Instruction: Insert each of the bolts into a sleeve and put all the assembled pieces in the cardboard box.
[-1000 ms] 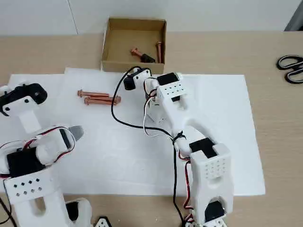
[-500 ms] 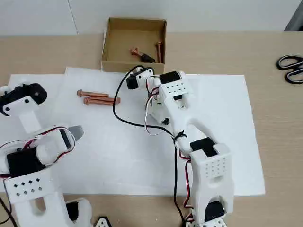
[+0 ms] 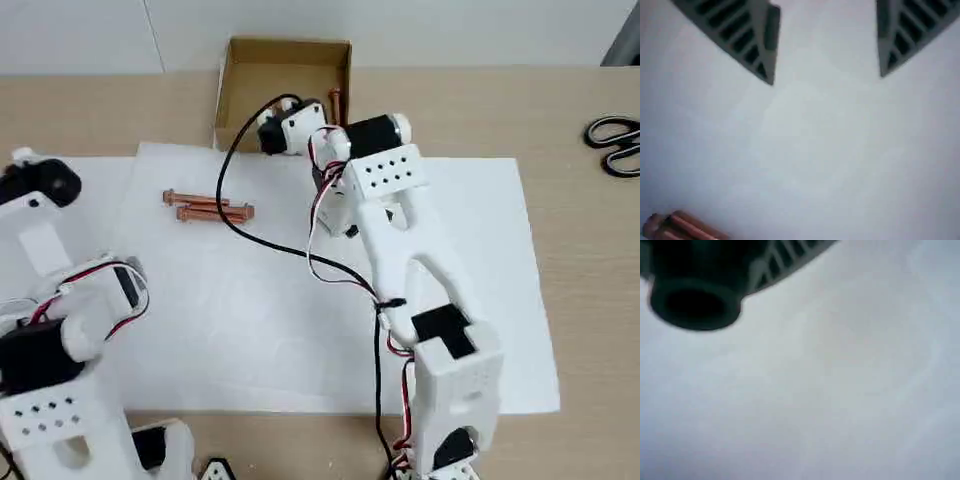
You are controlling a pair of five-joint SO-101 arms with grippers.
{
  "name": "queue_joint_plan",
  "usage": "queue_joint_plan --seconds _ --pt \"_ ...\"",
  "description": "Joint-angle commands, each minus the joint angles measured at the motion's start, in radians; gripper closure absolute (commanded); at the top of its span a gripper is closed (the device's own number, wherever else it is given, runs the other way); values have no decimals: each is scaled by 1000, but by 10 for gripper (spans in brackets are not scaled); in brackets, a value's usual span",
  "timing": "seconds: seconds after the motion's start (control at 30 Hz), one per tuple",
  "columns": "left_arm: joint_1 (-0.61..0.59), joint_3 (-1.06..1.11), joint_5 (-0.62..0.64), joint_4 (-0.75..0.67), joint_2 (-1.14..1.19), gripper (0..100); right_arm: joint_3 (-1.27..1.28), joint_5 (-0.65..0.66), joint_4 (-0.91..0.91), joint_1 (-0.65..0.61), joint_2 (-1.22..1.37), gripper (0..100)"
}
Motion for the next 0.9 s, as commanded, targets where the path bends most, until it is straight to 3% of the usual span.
queue_joint_plan --seconds 0.0,0.1,0.2,0.33,0.53,0.7,0.87 --pt "41 -76 0 2 -3 881 -46 -48 21 22 -104 995" --pt "48 -124 -32 -20 -3 880 -46 -46 21 38 -110 995" --pt "87 -128 -190 -104 11 871 -35 -48 22 42 -108 995" --pt "109 -179 -216 -166 239 859 38 -44 21 42 -113 995" --pt "115 -565 -66 -164 795 859 58 -49 21 42 -113 995" --pt "163 -886 172 -164 1125 858 58 -49 21 41 -111 995" --pt "187 -1026 193 -195 1356 859 61 -51 21 41 -111 995"
